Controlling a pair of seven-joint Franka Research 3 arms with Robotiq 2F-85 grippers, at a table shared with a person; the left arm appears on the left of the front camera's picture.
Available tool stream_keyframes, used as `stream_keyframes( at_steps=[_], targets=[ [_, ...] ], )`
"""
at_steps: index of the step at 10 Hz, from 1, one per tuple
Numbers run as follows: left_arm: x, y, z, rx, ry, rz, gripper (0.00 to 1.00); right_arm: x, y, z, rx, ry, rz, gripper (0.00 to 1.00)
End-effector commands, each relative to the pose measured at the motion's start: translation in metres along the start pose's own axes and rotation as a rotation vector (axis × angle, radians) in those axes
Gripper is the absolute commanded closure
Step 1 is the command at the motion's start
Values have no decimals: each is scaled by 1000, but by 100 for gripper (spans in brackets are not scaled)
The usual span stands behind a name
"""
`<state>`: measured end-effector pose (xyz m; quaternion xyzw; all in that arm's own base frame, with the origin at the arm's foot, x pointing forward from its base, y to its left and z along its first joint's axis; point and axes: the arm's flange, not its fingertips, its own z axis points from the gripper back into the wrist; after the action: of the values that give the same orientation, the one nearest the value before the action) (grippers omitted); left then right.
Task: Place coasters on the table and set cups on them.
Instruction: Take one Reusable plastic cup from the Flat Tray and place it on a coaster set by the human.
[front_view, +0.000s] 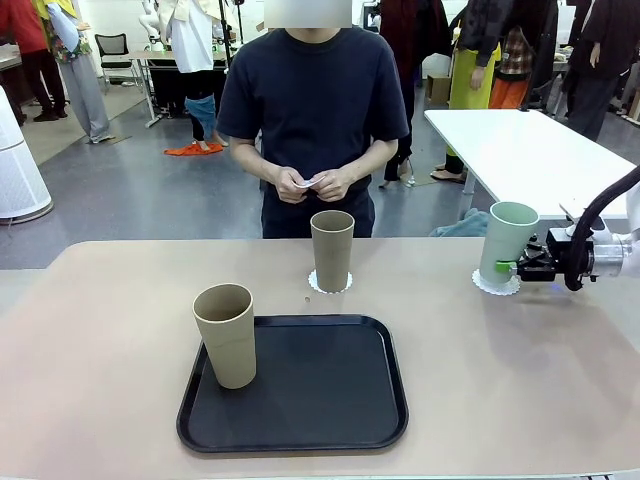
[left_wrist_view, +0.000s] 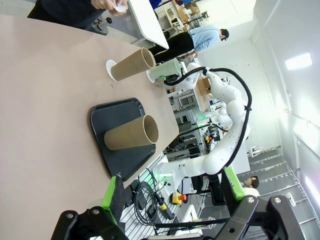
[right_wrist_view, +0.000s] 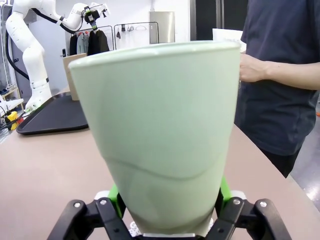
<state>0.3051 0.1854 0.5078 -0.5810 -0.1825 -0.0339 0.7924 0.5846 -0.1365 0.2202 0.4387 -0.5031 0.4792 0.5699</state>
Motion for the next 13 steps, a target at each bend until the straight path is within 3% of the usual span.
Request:
stream_keyframes(
  at_steps=[1, 13],
  targets=[
    [0, -2, 2, -14, -8, -5, 0, 0, -11, 0, -16, -8, -27, 18],
    [0, -2, 2, -14, -8, -5, 0, -18, -14, 6, -21, -16, -87, 18]
  ],
)
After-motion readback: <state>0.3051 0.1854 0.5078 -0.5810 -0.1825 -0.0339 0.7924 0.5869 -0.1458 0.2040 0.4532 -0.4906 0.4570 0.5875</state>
